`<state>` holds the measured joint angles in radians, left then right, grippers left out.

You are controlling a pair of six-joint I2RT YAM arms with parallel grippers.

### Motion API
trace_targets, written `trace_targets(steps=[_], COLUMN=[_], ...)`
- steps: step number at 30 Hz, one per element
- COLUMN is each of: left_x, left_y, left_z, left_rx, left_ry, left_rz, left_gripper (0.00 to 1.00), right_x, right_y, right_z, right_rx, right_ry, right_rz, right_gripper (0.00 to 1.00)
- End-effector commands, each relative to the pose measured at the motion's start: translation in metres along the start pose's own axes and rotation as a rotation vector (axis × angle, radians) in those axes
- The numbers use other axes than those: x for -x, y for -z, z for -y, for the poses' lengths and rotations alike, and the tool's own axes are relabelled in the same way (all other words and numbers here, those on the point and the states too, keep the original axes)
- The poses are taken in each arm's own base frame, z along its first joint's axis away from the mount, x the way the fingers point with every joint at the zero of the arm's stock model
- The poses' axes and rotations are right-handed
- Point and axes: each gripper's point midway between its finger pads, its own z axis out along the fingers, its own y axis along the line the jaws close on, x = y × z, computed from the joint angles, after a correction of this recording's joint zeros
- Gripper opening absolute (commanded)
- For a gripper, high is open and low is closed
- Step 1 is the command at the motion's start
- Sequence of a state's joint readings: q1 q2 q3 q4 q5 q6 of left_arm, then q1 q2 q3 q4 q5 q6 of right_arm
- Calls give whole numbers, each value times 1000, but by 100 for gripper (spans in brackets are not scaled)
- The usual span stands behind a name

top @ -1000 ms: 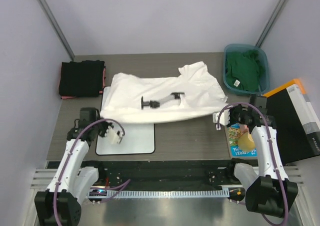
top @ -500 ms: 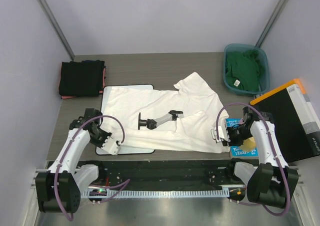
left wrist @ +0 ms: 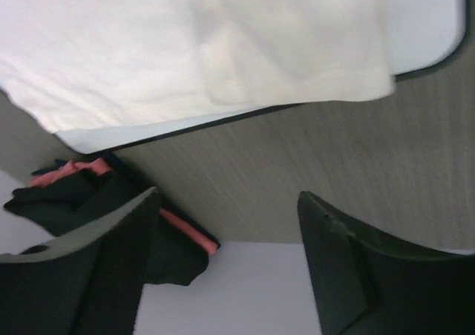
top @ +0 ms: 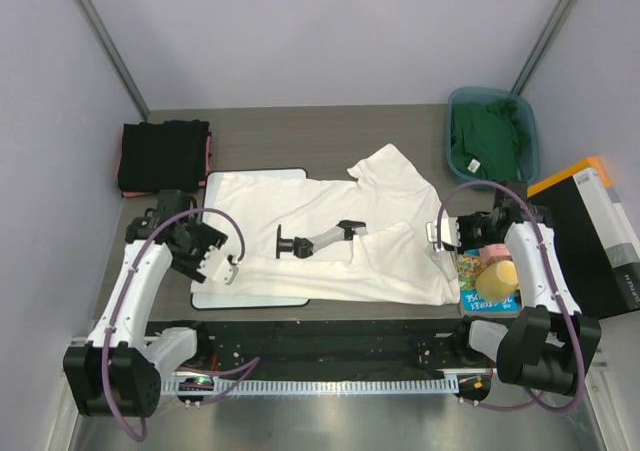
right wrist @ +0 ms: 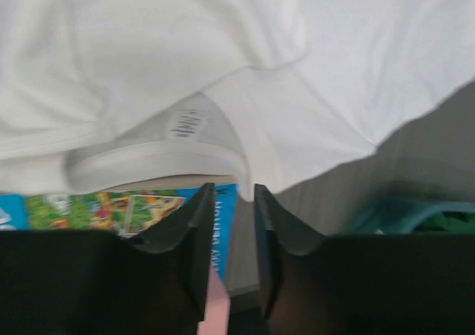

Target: Fold and stack the t-shirts

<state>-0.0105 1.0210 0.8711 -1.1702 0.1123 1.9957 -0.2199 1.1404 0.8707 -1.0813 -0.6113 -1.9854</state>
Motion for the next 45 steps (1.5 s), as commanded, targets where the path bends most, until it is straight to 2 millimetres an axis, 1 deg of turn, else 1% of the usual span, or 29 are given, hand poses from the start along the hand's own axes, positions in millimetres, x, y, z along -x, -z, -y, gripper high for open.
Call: trace_targets(steps=[1,2,3,4,5,6,7,8,9,11,13,14,17,18,20,21,22,23,24,25,27,28,30,31,32,34,35,40,45], left_x=[-35,-50,-53,-56,-61,-64,-65,-65,-68,-69,-75,-75,-74,-71,-63,-60,-54,-50,-47,-44,-42,-45,-46,-50,-54,-63,-68,-83,-93], left_y=[-26,-31,-38,-41,-48,-42,-40,-46,-35,-39,-33,-36,-39,-46,-57,-67,-75,-78,-84,-92,-104,-111,-120,-123,-131,-137,-142,-147,-146], left_z=[-59,-82,-87,-93,-104,-120,-129,-135,-152,-165,-183,-191,-205,-206,-203,-198,-188,-186,-181,-172,-165,-161,-158,-161,-156,-157,-154,-147,-143], left_rx=[213,295,302,309,333,373,391,388,423,426,469,474,484,471,420,383,328,305,274,226,189,164,147,159,130,128,106,77,62], left_ry=[-14,-3,-1,-4,23,44,64,110,115,127,119,114,101,98,78,64,56,49,45,35,24,24,21,21,24,28,40,68,104], left_rz=[-105,-152,-158,-162,-157,-157,-148,-121,-124,-112,-117,-108,-88,-73,-45,-33,-12,3,13,23,16,-3,-20,-46,-88,-146,-182,-265,-324], left_gripper=[60,50,22,7,0,0,0,0,0,0,0,0,0,0,0,0,0,0,0,0,0,0,0,0,0,0,0,1,0], right_x=[-10,-13,-16,-20,-18,-23,-26,-26,-27,-27,-24,-19,-16,-14,-13,-10,-14,-16,-8,-7,-9,-6,-14,-16,-21,-29,-32,-47,-63], right_y=[-5,-2,-12,-14,-9,-16,-17,-22,-24,-32,-36,-41,-60,-70,-78,-84,-89,-91,-98,-104,-109,-110,-116,-118,-127,-131,-132,-142,-142], right_z=[73,99,97,106,128,131,139,147,151,161,170,172,170,168,169,169,169,171,171,172,175,178,179,181,178,181,182,172,169], right_rx=[-298,-402,-427,-469,-555,-558,-572,-561,-559,-558,-576,-567,-536,-514,-508,-502,-500,-504,-492,-489,-493,-503,-509,-522,-510,-524,-527,-505,-507], right_ry=[92,134,46,15,39,-48,-63,-84,-112,-173,-184,-171,-177,-175,-192,-195,-207,-225,-217,-220,-243,-238,-261,-260,-269,-296,-306,-342,-358], right_rz=[20,5,30,34,34,57,49,58,63,84,108,119,131,139,144,149,149,145,156,161,150,152,127,113,92,58,49,-8,-79], right_gripper=[21,13,1,1,1,1,1,1,1,1,1,1,1,1,1,1,1,1,1,1,1,1,1,1,1,1,1,1,1])
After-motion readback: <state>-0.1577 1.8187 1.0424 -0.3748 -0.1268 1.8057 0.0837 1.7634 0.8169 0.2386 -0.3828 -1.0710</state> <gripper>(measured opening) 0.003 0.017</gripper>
